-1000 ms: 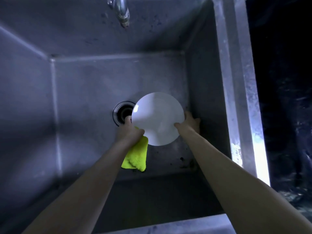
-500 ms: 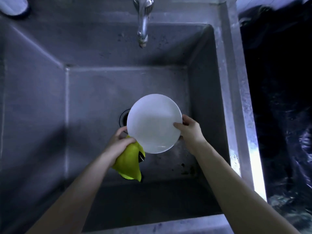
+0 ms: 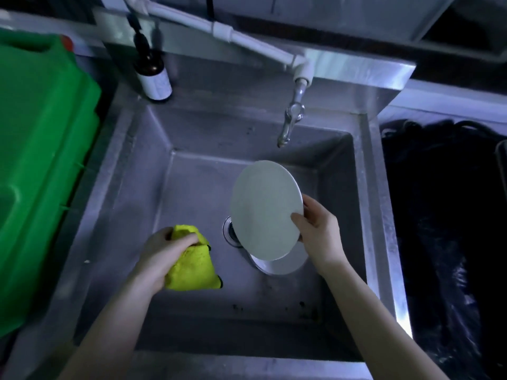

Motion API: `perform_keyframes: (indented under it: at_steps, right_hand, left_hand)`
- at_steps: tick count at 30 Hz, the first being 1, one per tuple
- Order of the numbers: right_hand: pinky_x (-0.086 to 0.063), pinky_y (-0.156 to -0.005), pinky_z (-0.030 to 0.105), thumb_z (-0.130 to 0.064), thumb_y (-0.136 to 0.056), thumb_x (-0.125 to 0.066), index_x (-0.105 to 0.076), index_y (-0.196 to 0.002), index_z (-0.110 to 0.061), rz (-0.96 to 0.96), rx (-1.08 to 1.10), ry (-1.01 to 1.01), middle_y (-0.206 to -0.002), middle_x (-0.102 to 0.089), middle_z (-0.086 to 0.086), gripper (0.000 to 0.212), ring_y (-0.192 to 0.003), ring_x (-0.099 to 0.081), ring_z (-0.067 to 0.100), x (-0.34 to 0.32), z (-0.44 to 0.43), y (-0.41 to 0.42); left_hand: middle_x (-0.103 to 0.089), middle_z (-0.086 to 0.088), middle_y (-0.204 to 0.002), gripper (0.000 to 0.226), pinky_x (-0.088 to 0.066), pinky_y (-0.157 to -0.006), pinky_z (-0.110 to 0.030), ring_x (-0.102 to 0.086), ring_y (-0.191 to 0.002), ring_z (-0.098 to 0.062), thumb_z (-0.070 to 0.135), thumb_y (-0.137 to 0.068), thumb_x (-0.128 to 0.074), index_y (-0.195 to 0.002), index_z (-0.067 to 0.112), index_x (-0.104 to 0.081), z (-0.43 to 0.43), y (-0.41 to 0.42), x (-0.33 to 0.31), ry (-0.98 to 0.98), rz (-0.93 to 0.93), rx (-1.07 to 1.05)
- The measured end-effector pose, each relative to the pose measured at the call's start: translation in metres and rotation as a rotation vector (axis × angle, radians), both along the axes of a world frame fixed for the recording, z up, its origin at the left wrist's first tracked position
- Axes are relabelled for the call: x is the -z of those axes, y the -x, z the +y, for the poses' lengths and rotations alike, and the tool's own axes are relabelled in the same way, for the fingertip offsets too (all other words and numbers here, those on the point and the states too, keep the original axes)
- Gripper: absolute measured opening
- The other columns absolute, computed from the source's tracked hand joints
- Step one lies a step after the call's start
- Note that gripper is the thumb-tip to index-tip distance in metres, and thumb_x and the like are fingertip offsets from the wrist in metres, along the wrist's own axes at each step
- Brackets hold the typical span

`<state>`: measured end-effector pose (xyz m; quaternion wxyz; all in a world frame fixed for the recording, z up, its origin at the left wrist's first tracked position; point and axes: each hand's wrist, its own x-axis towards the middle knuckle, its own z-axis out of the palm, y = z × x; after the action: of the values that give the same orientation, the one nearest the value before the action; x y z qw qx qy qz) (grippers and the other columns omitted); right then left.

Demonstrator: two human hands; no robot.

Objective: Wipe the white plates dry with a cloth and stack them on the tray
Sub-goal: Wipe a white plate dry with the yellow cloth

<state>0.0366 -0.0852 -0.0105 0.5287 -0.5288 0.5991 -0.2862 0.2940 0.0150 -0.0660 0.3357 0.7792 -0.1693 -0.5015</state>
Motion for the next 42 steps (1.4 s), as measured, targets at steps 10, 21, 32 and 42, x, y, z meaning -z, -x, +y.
perform_keyframes:
  at_steps: [10,21,32,42]
  right_hand:
    - [-0.059,-0.066,0.032,0.005,-0.093,-0.054,-0.077,-0.101,-0.042,-0.355,0.049,-0.025,-0.105,-0.077,0.001,0.052,-0.096,-0.073,0.023,-0.056,0.026,0.016]
    - [-0.058,-0.067,0.034,-0.012,-0.08,-0.059,-0.073,-0.116,-0.028,-0.572,0.011,0.046,-0.109,-0.074,0.007,0.042,-0.096,-0.072,0.026,-0.118,0.032,0.055]
    - [-0.056,-0.068,0.032,-0.011,-0.078,-0.059,-0.075,-0.112,-0.028,-0.706,0.004,0.068,-0.104,-0.075,0.006,0.041,-0.089,-0.072,0.021,-0.151,0.047,0.06]
    - [-0.051,-0.053,0.022,0.009,-0.091,-0.049,-0.072,-0.112,-0.008,-0.909,0.063,0.091,-0.076,-0.068,0.001,0.036,-0.059,-0.062,0.011,-0.167,0.057,0.038]
  left_hand:
    - [-0.057,0.016,-0.072,0.024,-0.037,-0.058,-0.014,-0.049,-0.064,0.0,0.016,-0.071,-0.059,-0.084,0.034,-0.052,0.007,0.006,-0.135,0.701,-0.41,0.109]
    - [-0.055,0.002,-0.081,0.031,-0.039,-0.071,-0.03,-0.048,-0.075,-0.016,0.049,-0.073,-0.064,-0.083,0.024,-0.049,0.017,0.059,-0.245,0.873,-0.696,0.062]
    - [-0.043,0.009,-0.068,0.005,-0.03,-0.064,-0.027,-0.039,-0.069,-0.012,0.029,-0.072,-0.051,-0.073,0.027,-0.055,0.022,0.101,-0.282,0.925,-0.388,0.303]
    - [-0.058,-0.001,-0.112,0.046,-0.048,-0.085,-0.042,-0.059,-0.1,-0.027,0.025,-0.07,-0.072,-0.112,0.014,-0.059,0.0,0.125,-0.249,0.643,-1.269,0.46]
